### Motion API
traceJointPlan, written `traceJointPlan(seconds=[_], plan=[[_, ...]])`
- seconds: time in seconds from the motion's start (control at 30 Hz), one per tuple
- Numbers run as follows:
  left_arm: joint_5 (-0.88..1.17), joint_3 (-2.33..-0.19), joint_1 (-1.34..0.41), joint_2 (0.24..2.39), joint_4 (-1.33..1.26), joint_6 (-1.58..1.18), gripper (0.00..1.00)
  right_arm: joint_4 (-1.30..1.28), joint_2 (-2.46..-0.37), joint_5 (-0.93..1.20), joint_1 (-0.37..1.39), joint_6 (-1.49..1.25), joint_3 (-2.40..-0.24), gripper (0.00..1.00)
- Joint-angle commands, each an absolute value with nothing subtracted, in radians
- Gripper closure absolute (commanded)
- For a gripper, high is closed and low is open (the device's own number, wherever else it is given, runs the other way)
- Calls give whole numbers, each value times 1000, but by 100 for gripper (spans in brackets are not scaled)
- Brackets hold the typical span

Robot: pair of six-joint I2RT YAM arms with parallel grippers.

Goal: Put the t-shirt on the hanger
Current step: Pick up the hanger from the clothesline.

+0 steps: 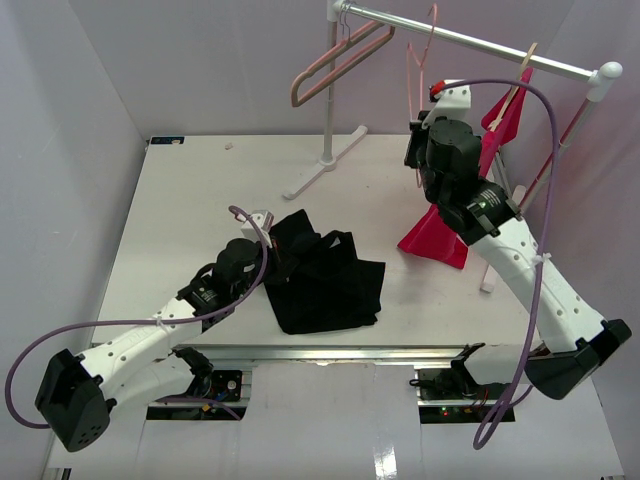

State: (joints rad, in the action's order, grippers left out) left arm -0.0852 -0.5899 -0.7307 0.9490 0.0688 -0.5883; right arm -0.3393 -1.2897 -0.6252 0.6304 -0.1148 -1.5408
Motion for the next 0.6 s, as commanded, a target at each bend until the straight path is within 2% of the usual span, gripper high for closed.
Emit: traceJointPlan(seconds=[0.0, 0.27, 0.43, 0.57], plan=[[-125, -677, -727, 961, 125, -614, 100, -465, -1188, -351, 664, -167, -1440, 92], [-63, -804, -669, 1069, 166, -650, 100, -428, -868, -31, 709, -148, -1067, 92], [-45, -867, -633, 1118, 187, -649, 100, -461, -650, 94, 709, -161, -980, 92], [-40, -900, -624, 1143, 193, -650, 100, -544, -568, 148, 710, -178, -954, 92]])
